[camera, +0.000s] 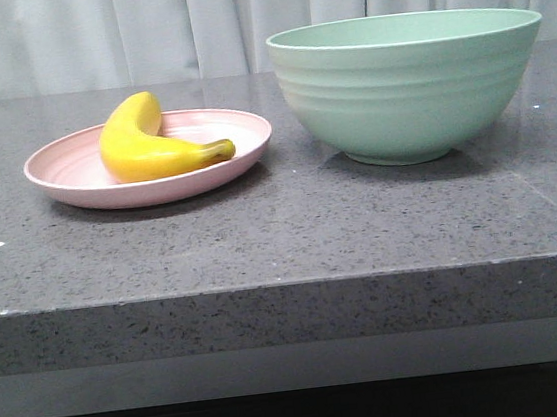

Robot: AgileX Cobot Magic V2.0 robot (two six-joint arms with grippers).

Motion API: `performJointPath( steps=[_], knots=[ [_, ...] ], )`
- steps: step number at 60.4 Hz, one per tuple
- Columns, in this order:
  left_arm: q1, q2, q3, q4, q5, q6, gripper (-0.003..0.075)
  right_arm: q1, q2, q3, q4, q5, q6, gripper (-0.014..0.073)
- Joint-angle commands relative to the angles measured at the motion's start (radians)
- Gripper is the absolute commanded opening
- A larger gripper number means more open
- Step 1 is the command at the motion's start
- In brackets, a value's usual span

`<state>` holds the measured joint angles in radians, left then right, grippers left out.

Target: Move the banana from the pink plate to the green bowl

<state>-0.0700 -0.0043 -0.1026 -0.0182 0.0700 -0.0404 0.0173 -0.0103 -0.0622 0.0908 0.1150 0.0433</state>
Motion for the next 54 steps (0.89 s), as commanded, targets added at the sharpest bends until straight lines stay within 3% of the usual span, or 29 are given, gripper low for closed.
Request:
performJointPath(
  steps=[1,32,54],
  knots=[
    [-0.006,-0.008,-0.119,-0.005,-0.047,-0.008,-0.0020,-0.006,-0.003,-0.119,0.001,-0.008,-0.010,-0.0069],
    [-0.006,0.407,-0.634,-0.005,0.508,-0.008,-0.0020,-0.006,0.399,-0.674,0.001,0.492,-0.010,-0.0069],
    [-0.006,0.570,-0.652,-0.021,0.538,-0.008,-0.0020,-0.006,0.554,-0.703,0.003,0.535,-0.010,-0.0069]
  ],
)
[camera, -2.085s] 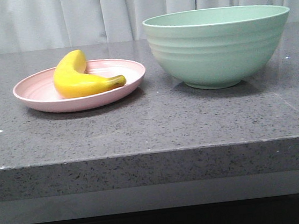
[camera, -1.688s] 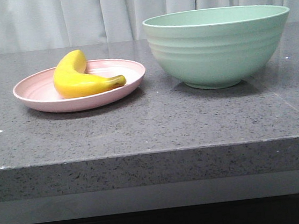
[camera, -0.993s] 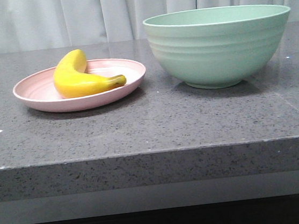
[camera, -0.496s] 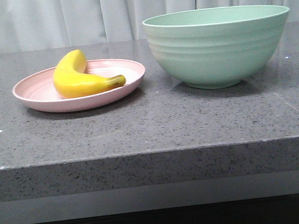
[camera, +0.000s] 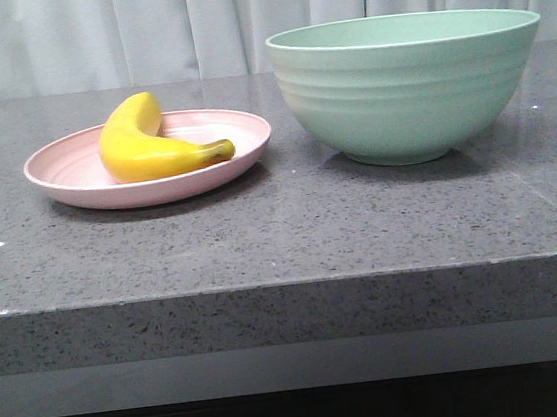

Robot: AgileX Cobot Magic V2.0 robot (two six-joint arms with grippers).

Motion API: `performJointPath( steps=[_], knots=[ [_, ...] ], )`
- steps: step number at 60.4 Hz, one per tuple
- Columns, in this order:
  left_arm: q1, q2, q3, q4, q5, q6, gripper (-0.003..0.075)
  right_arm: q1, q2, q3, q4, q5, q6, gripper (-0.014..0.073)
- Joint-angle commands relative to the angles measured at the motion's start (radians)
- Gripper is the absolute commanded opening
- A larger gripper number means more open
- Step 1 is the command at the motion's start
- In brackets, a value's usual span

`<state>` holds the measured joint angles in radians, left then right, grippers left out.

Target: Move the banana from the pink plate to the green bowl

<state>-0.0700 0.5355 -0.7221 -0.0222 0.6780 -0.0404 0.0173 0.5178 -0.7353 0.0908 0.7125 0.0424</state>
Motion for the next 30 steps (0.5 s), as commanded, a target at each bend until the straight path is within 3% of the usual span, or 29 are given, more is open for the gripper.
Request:
performJointPath(
  steps=[1,17,22,30],
  knots=[
    [-0.006,0.034,-0.032,-0.018,-0.068,-0.008,-0.0020,-0.006,0.027,-0.030,0.003,-0.063,-0.009,-0.0069],
    [-0.006,0.088,-0.032,0.008,-0.070,0.002,-0.0001,-0.006,0.043,-0.030,0.000,-0.062,-0.009,-0.0029],
    [-0.006,0.095,-0.032,0.008,-0.070,0.012,0.0115,-0.006,0.043,-0.030,-0.001,-0.062,-0.009,0.0092],
    [-0.006,0.095,-0.032,0.008,-0.070,0.023,0.0483,-0.006,0.043,-0.030,-0.001,-0.062,-0.009,0.0395]
  ],
)
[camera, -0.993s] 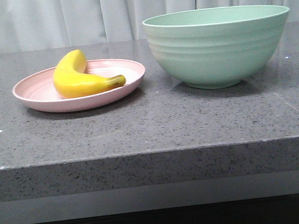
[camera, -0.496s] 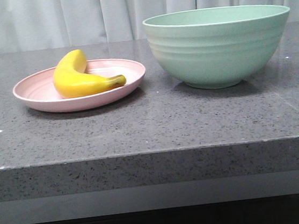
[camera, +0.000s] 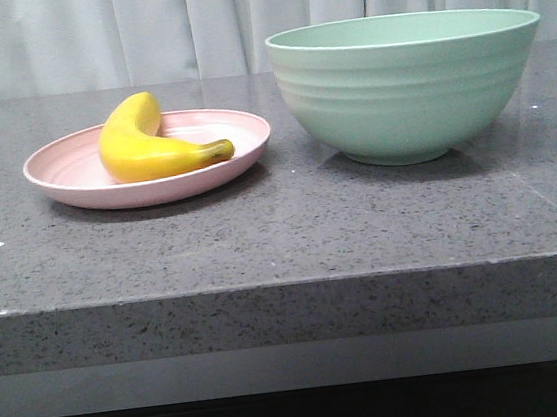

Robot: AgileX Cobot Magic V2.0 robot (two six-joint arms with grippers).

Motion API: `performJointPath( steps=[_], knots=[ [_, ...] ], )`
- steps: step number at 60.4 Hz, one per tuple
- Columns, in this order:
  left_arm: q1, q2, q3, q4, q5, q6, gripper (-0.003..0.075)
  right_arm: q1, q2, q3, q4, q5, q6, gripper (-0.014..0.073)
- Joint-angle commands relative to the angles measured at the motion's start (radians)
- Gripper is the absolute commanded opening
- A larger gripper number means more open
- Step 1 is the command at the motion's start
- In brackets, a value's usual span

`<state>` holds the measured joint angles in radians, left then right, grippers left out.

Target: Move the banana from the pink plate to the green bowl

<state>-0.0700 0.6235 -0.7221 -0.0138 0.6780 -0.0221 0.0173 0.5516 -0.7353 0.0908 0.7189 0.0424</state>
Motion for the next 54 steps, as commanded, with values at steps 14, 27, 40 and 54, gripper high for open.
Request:
performJointPath(
  steps=[14,27,40,54],
  knots=[
    [-0.006,0.056,-0.055,-0.162,-0.062,0.109,0.0617,-0.006,0.010,-0.030,0.001,-0.069,-0.009,0.0524],
    [-0.073,0.166,-0.111,-0.311,-0.072,0.244,0.0617,-0.006,0.010,-0.030,0.009,-0.069,-0.009,0.0523],
    [-0.215,0.308,-0.203,-0.287,-0.068,0.244,0.0617,-0.006,0.010,-0.030,0.013,-0.069,-0.009,0.0523],
    [-0.366,0.491,-0.331,-0.100,-0.039,0.036,0.0617,-0.006,0.010,-0.030,0.016,-0.069,-0.009,0.0523]
  ],
)
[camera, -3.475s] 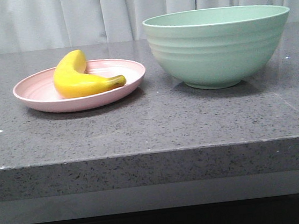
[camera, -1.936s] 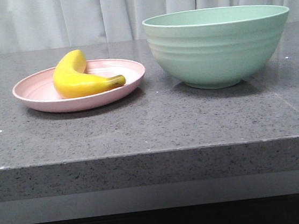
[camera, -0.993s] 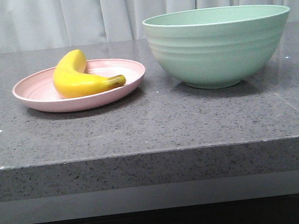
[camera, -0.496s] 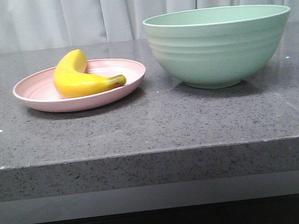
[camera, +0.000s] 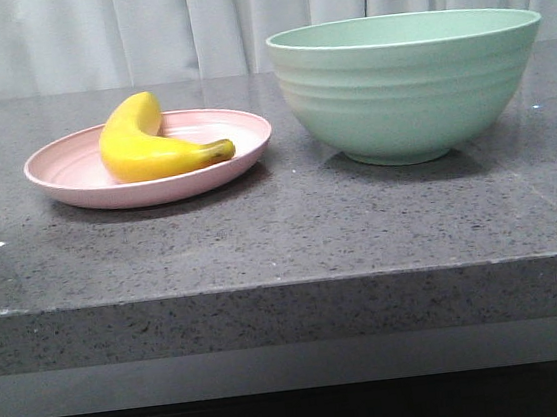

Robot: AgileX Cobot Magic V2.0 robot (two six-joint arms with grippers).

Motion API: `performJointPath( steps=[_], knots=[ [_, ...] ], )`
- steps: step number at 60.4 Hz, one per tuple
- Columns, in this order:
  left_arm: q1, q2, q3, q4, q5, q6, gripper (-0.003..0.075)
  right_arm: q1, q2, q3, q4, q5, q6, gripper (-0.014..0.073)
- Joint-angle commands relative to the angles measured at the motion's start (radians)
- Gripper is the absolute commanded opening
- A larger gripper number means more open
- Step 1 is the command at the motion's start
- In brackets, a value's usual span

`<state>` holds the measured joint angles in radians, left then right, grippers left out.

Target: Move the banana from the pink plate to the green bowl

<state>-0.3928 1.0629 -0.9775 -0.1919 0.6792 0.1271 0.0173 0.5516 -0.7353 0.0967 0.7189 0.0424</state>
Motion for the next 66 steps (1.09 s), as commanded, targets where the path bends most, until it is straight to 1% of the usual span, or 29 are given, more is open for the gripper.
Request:
performJointPath(
  steps=[1,4,14,17,23,31,39,46,59,66],
  knots=[
    [-0.055,0.071,-0.086,0.108,-0.031,-0.138,0.0617,-0.006,0.010,-0.030,0.010,-0.069,-0.009,0.0523],
    [-0.080,0.110,-0.125,0.166,0.005,-0.215,0.0617,-0.006,0.010,-0.030,0.015,-0.069,-0.009,0.0523],
    [-0.159,0.264,-0.265,0.262,0.115,-0.352,0.0617,-0.006,0.010,-0.030,0.036,-0.069,-0.009,0.0523],
    [-0.164,0.304,-0.305,0.266,0.142,-0.383,0.0617,-0.006,0.010,-0.030,0.041,-0.069,-0.009,0.0523],
    [-0.164,0.408,-0.410,0.266,0.237,-0.438,0.0617,-0.006,0.010,-0.030,0.043,-0.069,-0.009,0.0523],
    [-0.164,0.510,-0.515,0.266,0.308,-0.464,0.0617,-0.006,0.010,-0.030,0.049,-0.069,-0.009,0.0523],
    [-0.164,0.579,-0.581,0.267,0.342,-0.493,0.0617,-0.006,0.010,-0.030,0.055,-0.069,-0.009,0.0523],
    [-0.155,0.623,-0.610,0.267,0.344,-0.522,0.0617,-0.006,0.010,-0.030,0.061,-0.069,-0.009,0.0523],
    [-0.114,0.672,-0.615,0.265,0.344,-0.597,0.0617,-0.006,0.010,-0.030,0.072,-0.069,-0.009,0.0523],
    [-0.106,0.678,-0.615,0.265,0.315,-0.604,0.0617,-0.006,0.010,-0.030,0.081,-0.069,-0.009,0.0523]
  ],
)
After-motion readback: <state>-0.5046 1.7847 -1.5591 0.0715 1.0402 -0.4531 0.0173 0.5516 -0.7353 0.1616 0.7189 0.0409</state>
